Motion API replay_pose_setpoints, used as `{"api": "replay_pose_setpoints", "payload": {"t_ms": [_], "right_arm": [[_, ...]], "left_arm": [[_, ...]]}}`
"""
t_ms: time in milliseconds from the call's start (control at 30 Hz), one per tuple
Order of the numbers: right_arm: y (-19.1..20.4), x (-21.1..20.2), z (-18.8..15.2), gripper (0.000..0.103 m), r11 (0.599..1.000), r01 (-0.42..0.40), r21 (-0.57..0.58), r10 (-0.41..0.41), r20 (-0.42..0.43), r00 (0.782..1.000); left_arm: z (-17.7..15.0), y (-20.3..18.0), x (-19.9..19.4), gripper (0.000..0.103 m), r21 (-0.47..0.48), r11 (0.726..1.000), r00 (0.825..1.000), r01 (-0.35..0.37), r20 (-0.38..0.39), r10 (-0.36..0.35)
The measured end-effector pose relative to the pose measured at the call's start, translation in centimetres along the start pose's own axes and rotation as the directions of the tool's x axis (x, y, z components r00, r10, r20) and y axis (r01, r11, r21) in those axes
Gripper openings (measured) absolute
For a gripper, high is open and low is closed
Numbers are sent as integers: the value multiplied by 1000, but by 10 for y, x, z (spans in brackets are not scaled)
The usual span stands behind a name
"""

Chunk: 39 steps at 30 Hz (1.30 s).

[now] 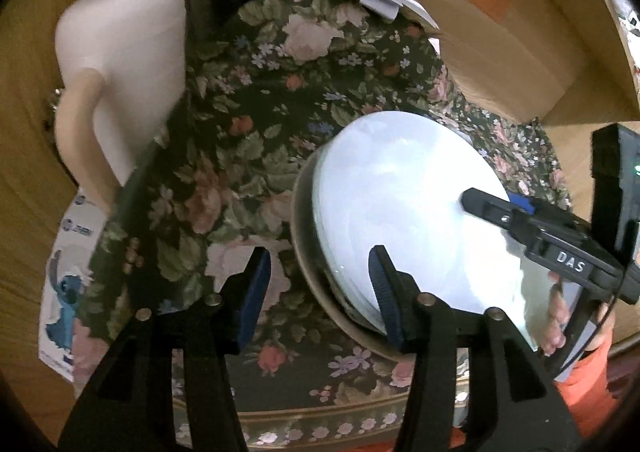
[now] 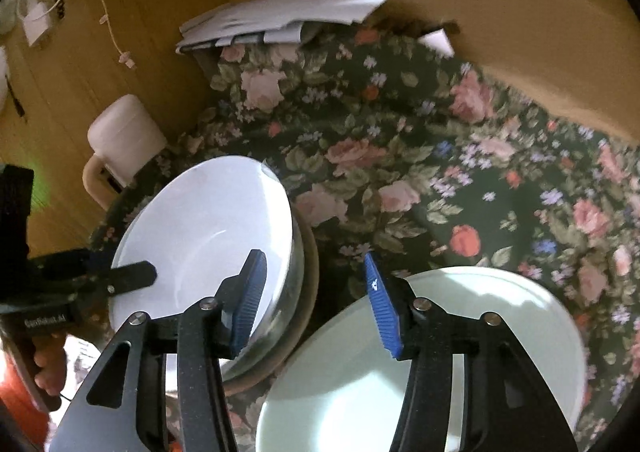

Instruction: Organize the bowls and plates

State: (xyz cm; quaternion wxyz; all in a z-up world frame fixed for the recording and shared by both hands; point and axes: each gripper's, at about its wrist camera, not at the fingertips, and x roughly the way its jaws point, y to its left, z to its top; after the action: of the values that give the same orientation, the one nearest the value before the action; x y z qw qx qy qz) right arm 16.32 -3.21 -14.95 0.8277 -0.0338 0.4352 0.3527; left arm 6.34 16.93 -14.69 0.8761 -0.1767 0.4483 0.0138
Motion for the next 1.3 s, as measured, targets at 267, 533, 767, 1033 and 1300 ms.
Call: {"api": "replay_pose_setpoints", "payload": {"t_ms": [267, 533, 767, 1033, 1300], "right_arm": [[13, 15, -2, 37, 999, -35, -27, 33, -73, 997], [20, 20, -5, 38, 999, -25, -41, 21, -96, 995], [23, 19, -8, 38, 998, -2, -57, -3, -74, 997], [19, 15, -6, 33, 1000, 0, -16, -1, -54, 999], [19, 4, -2, 31, 1000, 14, -8, -14, -12, 1000]], "left_arm": [[-4, -4, 9, 47, 0, 999, 999, 51, -15, -50], [-7, -6, 15, 44, -10, 999, 999, 47, 3, -47], [-10, -14, 21, 41, 6, 1000, 1000, -16, 26, 15], [-10, -17, 20, 40, -16, 998, 998, -55, 25, 56], [-6, -18, 15, 41, -48, 998, 999, -40, 21, 41]]}}
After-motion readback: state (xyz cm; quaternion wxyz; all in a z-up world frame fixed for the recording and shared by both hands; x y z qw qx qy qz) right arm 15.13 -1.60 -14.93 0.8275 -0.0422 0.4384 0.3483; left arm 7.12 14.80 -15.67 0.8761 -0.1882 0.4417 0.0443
